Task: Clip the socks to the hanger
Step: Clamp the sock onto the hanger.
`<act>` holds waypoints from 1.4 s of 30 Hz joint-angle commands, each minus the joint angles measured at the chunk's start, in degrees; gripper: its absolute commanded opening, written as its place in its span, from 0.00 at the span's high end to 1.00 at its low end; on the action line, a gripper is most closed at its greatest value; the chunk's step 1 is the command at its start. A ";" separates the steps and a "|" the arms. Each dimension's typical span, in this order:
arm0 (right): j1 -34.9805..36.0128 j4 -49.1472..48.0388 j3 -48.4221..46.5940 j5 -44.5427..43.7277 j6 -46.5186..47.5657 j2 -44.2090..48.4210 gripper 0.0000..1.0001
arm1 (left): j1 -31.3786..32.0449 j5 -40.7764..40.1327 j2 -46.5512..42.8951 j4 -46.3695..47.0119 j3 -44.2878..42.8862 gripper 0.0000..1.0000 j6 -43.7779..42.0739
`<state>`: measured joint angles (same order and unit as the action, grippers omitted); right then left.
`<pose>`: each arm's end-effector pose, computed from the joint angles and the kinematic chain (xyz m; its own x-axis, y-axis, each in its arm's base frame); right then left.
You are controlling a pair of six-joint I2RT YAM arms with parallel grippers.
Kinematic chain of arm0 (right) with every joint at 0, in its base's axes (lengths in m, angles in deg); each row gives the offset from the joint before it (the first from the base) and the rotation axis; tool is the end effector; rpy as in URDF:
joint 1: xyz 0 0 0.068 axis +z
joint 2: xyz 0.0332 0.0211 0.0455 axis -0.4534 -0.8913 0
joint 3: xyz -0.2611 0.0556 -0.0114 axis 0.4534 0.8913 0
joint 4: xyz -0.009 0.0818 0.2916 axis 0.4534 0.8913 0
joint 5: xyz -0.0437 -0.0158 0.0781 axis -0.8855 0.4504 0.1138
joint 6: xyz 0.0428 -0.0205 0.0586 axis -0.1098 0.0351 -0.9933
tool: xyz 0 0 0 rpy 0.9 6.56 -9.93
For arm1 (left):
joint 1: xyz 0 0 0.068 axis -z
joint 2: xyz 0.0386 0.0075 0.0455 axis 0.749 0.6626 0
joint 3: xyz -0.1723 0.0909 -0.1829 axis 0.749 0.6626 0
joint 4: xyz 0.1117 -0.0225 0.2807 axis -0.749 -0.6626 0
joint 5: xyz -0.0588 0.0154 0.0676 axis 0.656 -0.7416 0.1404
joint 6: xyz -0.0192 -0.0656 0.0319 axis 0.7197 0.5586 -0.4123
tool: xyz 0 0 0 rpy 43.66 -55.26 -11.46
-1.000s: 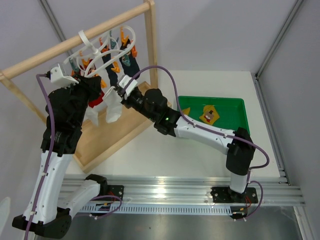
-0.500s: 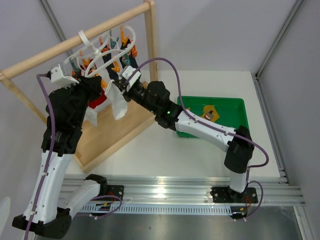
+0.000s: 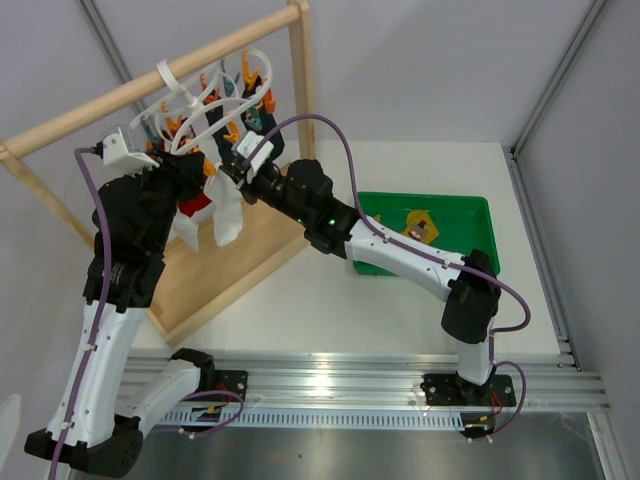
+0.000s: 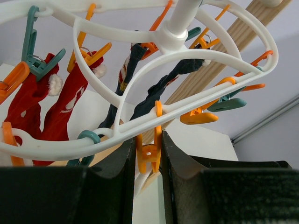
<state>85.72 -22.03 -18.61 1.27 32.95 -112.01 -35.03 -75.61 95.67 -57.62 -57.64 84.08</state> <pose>0.2750 0.4582 0.4135 0.3460 0.0385 -0.9374 -0.8108 0.5149 -0.2782 0.2331 -0.0443 0.4838 0.0090 -0.4855 -0.8742 0.0695 0.8724 -0.4838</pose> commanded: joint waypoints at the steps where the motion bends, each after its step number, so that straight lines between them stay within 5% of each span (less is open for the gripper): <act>1: -0.23 -1.51 -2.95 0.84 -0.91 -0.04 1.00 | 0.50 3.63 0.06 -3.06 1.23 0.99 -0.32; 42: -1.37 -1.69 -2.25 4.35 -3.73 3.03 1.00 | 0.50 2.57 -0.29 -2.80 2.28 0.99 -2.52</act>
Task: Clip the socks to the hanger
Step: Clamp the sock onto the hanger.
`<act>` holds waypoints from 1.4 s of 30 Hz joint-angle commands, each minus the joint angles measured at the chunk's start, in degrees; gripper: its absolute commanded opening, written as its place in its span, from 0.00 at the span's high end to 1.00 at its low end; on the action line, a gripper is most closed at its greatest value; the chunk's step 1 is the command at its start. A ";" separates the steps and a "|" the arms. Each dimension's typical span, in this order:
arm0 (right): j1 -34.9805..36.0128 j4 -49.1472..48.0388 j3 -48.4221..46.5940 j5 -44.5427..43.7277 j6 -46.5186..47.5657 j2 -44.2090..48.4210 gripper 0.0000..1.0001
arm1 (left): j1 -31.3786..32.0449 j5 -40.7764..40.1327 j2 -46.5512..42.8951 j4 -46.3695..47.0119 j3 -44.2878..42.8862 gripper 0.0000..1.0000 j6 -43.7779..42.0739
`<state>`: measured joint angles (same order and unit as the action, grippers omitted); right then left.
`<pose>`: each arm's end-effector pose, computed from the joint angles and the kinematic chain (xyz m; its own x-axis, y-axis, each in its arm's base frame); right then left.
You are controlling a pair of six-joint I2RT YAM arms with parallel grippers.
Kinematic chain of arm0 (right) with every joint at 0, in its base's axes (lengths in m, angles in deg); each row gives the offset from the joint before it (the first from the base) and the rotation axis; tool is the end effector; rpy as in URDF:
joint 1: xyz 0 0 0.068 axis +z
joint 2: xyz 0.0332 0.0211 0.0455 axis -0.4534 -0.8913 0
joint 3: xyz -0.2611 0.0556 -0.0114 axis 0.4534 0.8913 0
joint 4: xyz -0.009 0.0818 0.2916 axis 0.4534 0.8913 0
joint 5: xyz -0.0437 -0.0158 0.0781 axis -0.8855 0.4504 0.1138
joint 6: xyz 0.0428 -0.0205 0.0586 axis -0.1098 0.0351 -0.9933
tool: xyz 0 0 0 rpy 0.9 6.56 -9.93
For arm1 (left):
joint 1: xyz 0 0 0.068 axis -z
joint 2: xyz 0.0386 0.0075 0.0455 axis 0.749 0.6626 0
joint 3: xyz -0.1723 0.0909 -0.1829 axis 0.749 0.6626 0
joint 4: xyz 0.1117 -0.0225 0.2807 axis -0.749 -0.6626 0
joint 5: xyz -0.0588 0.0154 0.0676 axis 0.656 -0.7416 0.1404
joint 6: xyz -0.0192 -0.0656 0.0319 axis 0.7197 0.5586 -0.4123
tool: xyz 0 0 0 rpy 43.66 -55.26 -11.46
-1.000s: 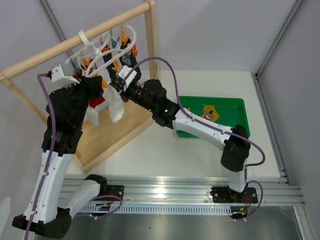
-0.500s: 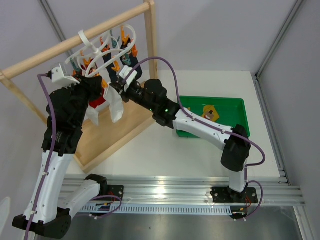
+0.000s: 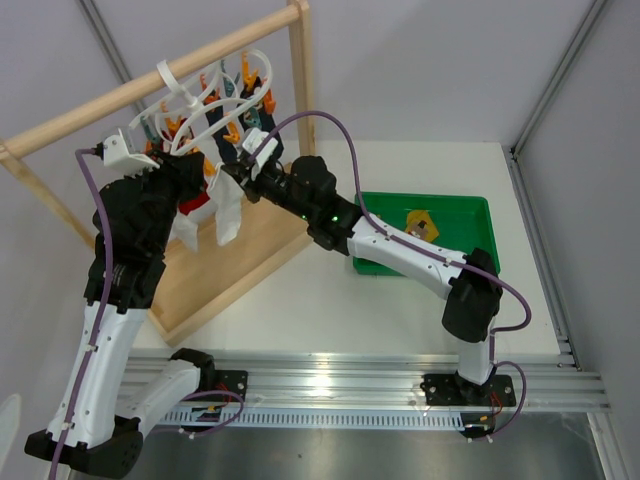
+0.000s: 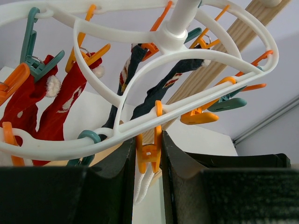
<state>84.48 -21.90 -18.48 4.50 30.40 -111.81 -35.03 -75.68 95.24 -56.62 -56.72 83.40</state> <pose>0.2813 0.4531 0.4139 0.3165 0.0651 -0.9464 -0.8398 0.4831 -0.2476 0.2329 -0.0442 0.4817 0.0180 -0.4770 -0.8787 0.0724 0.8772 -0.4747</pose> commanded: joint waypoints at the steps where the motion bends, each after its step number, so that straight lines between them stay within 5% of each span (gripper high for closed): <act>1: -0.12 -1.82 -2.47 1.38 -1.26 2.84 1.00 | 0.50 2.55 0.06 -3.80 1.37 0.99 -1.93; 42: -0.39 6.51 -10.90 3.67 -6.18 1.96 1.00 | 0.50 7.03 -3.63 3.13 7.25 0.99 -8.78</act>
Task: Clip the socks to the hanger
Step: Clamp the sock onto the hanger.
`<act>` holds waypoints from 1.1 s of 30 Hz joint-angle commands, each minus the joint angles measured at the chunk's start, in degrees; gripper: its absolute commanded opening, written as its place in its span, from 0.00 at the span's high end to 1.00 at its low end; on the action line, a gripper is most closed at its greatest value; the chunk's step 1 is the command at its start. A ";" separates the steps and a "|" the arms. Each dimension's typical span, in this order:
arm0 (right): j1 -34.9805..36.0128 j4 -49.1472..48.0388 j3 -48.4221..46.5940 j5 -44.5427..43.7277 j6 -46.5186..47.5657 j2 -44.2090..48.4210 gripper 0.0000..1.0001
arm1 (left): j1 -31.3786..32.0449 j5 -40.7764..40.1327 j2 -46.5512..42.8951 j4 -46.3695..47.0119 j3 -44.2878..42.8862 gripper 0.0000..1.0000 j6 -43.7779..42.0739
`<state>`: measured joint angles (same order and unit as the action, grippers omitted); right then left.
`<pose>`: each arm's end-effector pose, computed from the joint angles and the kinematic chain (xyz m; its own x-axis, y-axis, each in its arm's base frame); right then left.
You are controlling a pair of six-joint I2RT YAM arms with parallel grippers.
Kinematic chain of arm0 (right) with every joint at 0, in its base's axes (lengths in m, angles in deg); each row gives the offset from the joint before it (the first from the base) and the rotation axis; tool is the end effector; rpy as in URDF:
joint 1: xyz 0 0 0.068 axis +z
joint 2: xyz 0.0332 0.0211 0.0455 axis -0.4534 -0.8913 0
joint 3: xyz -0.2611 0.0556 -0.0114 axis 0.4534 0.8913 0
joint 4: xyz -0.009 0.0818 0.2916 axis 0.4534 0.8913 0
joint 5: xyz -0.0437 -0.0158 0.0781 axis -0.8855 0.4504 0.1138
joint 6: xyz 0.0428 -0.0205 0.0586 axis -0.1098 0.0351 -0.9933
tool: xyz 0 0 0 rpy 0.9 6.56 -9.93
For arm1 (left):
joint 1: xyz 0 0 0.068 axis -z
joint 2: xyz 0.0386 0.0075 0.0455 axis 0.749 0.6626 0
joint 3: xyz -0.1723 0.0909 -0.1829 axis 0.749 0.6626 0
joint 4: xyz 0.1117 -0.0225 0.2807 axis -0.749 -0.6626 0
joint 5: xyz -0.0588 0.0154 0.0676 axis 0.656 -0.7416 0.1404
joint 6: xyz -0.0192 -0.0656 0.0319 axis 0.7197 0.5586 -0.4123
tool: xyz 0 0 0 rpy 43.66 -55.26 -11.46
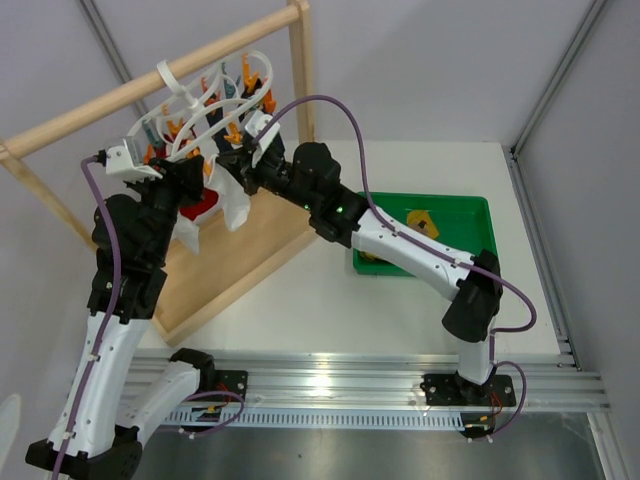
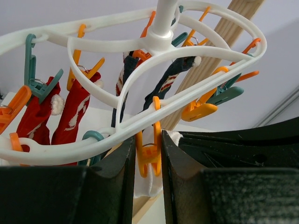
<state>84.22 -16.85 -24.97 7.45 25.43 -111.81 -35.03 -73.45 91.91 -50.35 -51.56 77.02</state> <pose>0.2772 0.4484 0.4502 0.2593 0.1326 -0.9567 -0.8810 0.4384 -0.1780 0.2258 -0.0450 0.4744 0.0812 -0.3922 -0.9163 0.1344 0.9153 -0.3798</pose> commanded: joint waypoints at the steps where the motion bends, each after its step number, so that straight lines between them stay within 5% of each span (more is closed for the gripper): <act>1: -0.04 2.26 -5.89 0.54 -1.48 1.44 1.00 | 0.50 5.15 -0.49 -2.61 2.27 0.99 -2.32; 14: 0.23 9.74 -13.73 -0.87 -4.12 -2.61 1.00 | 0.50 7.61 -1.63 1.61 5.35 0.93 -1.44; 20: 0.31 10.62 -13.55 -0.95 -4.65 -3.05 1.00 | 0.50 7.61 -2.16 2.32 5.26 0.68 0.50; 23: 0.31 10.71 -13.55 -0.87 -4.73 -2.96 1.00 | 0.50 7.61 -2.42 2.14 5.26 0.41 0.76; 28: 0.40 10.80 -13.73 -0.87 -5.08 -2.52 1.00 | 0.50 5.86 -2.77 1.44 5.26 0.32 0.76; 33: 0.49 11.50 -13.73 -0.87 -5.44 -2.26 0.94 | 0.50 3.67 -4.35 -0.66 4.04 0.09 2.08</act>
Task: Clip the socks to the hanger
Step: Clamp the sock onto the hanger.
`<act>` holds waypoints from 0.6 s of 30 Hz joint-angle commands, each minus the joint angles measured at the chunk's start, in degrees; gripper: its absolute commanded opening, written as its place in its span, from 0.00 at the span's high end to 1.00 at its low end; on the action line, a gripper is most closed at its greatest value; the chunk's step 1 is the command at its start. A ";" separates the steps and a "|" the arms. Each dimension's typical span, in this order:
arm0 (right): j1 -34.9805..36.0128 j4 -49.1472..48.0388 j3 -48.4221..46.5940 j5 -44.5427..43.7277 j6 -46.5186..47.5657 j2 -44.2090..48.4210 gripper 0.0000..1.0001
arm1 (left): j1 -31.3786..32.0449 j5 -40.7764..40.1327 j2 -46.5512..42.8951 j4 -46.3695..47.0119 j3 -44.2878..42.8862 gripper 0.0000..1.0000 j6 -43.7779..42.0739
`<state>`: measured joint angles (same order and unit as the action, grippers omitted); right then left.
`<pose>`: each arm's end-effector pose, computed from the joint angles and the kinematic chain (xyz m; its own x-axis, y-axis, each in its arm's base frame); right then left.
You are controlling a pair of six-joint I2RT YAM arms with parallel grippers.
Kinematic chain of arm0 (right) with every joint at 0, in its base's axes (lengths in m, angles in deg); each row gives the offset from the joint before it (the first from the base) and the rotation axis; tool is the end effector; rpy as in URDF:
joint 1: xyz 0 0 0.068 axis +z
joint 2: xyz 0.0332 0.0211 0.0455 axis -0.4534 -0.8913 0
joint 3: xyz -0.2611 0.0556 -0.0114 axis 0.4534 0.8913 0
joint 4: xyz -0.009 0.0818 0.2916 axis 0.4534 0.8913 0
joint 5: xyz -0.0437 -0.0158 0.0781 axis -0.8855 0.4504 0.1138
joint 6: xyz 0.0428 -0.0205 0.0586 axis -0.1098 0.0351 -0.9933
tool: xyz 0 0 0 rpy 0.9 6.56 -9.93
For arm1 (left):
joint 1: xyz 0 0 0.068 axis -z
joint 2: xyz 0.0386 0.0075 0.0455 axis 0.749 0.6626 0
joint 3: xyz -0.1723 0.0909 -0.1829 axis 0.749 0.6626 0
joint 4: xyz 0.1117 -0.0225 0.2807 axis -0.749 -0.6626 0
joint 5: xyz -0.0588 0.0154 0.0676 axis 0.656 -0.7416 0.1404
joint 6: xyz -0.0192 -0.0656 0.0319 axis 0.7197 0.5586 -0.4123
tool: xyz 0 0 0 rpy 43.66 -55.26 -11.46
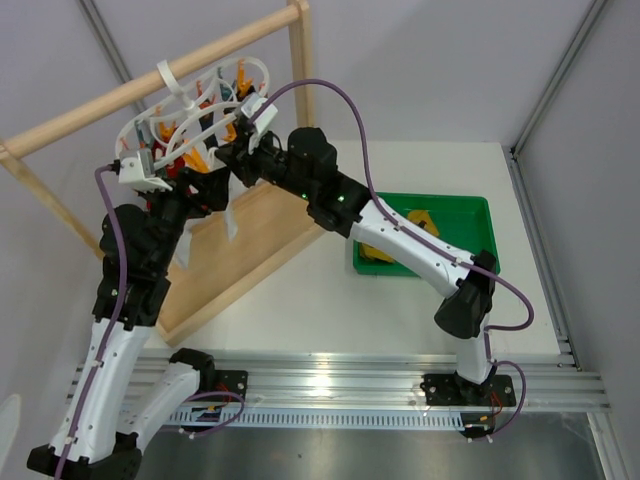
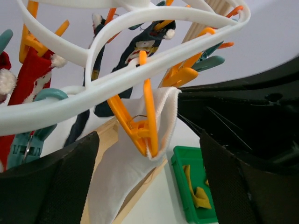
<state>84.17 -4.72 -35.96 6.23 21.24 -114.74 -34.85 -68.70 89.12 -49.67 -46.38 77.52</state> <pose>0.2804 0.4500 0.4759 0.1562 0.1044 -0.9822 -0.8924 0.4412 -0.0950 0.2228 -0.0504 0.4509 0.0217 -0.3897 -0.9207 0.2025 0.9035 -0.3776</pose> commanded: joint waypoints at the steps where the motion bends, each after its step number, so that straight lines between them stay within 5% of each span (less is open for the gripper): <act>1: 0.62 -0.37 -2.56 0.36 -1.24 0.84 0.88 | 0.32 -1.43 -1.91 -3.09 -1.41 0.06 2.01; 4: 0.62 0.25 -0.90 0.44 -1.33 2.07 0.67 | 0.32 -3.28 -3.48 -7.83 -5.18 0.01 3.42; 10: 0.53 3.93 4.64 -0.08 -0.89 7.25 0.42 | 0.32 -6.61 -6.04 -16.63 -12.12 0.00 5.27; 18: -0.51 3.15 19.05 -5.18 1.13 17.36 0.33 | 0.24 -7.07 -6.31 -29.19 -20.48 0.00 4.21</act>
<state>84.30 -0.26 -19.51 3.89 21.06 -102.15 -34.59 -75.68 81.55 -71.72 -64.09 81.06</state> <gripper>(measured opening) 0.665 0.994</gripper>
